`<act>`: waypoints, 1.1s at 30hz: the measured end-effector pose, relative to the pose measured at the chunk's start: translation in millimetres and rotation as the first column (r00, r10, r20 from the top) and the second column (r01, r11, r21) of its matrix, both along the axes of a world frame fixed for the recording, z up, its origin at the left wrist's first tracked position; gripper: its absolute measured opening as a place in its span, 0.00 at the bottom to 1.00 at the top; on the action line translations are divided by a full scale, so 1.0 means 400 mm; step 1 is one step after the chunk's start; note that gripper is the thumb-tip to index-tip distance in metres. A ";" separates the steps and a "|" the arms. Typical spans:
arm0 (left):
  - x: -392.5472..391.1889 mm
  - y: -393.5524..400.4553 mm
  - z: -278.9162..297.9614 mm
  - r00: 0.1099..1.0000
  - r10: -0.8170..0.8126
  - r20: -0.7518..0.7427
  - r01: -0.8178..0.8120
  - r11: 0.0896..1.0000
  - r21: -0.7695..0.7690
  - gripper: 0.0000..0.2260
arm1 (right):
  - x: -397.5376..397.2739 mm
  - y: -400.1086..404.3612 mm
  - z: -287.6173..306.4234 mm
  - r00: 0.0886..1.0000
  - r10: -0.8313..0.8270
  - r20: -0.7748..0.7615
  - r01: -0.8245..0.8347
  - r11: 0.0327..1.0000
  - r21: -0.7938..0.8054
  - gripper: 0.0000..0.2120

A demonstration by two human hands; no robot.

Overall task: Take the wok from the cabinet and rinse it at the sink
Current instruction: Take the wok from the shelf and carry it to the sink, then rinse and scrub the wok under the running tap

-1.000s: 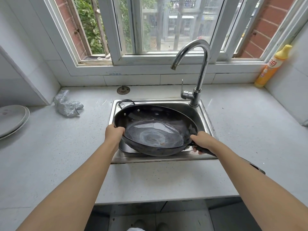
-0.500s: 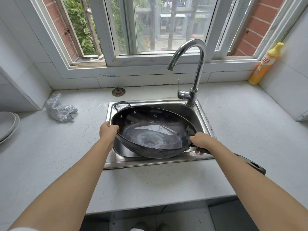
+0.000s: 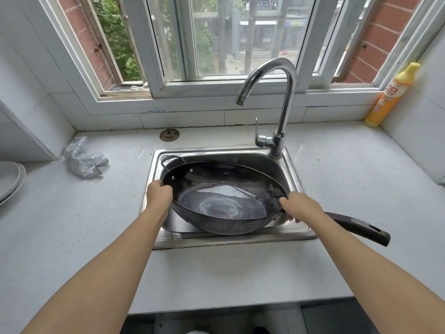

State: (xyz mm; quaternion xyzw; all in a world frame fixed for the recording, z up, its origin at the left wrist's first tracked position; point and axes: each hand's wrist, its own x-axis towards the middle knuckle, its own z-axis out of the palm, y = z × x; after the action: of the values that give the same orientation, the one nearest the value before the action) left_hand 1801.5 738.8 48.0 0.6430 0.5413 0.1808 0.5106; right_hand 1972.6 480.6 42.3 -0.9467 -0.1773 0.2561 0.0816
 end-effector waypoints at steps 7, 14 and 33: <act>0.013 -0.065 -0.008 0.987 0.155 -0.047 -0.155 0.988 0.008 0.15 | 0.093 0.011 0.014 0.986 0.163 -0.020 -0.164 0.987 -0.002 0.14; 0.044 -0.094 -0.043 0.978 0.204 -0.035 -0.205 0.979 -0.016 0.13 | 0.163 0.008 -0.015 0.973 0.225 -0.049 -0.225 0.974 0.011 0.17; 0.075 -0.168 -0.041 0.988 0.075 -0.132 -0.025 0.939 0.343 0.19 | 0.159 0.001 -0.053 0.931 0.318 0.177 -0.305 0.948 -0.095 0.09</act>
State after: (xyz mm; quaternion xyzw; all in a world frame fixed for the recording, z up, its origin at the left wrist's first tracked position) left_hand 1831.3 671.8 31.5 0.7189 0.5533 0.2379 0.3471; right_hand 2036.3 480.9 21.2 -0.9288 -0.3237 0.1801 -0.0083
